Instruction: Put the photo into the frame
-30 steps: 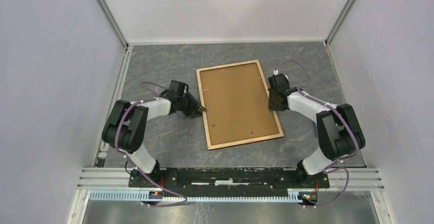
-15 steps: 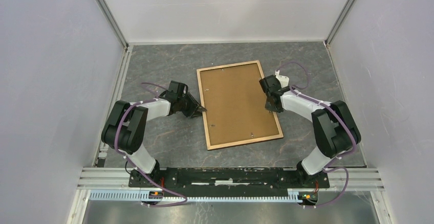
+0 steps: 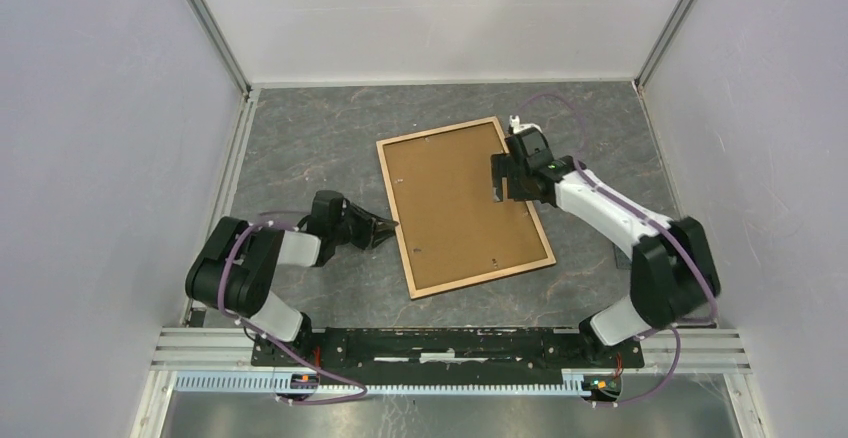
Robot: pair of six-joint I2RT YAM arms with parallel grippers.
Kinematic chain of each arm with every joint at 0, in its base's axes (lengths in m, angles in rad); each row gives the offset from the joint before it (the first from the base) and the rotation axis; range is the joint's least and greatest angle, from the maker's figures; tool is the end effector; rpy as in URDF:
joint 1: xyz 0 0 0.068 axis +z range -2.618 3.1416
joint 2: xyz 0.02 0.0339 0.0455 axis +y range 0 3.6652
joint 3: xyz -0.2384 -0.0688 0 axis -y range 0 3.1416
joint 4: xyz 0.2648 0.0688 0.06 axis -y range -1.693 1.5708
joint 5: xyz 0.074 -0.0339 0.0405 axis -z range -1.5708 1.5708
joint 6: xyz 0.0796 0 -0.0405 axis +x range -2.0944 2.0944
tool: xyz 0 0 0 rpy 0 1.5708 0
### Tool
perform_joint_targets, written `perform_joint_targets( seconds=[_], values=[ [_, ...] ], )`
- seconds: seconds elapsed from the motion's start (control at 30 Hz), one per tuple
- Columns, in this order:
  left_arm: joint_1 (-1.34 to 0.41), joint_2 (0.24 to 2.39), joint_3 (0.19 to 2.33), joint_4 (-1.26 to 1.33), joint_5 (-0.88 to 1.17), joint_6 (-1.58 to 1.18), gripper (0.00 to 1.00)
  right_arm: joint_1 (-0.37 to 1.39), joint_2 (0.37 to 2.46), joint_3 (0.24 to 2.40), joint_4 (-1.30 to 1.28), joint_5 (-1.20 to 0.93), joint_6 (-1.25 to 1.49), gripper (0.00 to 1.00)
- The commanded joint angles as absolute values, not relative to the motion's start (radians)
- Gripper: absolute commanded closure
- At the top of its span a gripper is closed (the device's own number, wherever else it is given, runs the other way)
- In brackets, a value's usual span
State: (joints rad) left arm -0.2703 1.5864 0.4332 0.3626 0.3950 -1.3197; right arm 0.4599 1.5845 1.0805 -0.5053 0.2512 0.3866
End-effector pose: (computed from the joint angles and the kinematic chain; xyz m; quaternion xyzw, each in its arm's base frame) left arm 0.2710 -0.1069 0.0293 -0.3897 0.8223 -0.3933 0.1316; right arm 0.3355 0.1441 0.1486 -0.0002 0.9539 0.0032 0.3001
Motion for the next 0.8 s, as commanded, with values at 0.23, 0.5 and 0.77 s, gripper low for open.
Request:
perform_joint_targets(
  seconds=[0.23,0.5,0.77],
  values=[
    [-0.281,1.173,0.281,-0.080,0.140,-1.472,0.98,0.461,1.330,0.921,-0.531,0.165,0.496,0.14],
    [-0.279,1.017,0.349,-0.274,0.135,-1.322,0.51,0.460,1.265,0.814,-0.645,0.277,0.790,0.17],
    [-0.279,1.156,0.757,-0.316,0.082,-0.711,0.00,0.462,1.172,0.662,-0.726,0.193,0.957,0.17]
  ],
)
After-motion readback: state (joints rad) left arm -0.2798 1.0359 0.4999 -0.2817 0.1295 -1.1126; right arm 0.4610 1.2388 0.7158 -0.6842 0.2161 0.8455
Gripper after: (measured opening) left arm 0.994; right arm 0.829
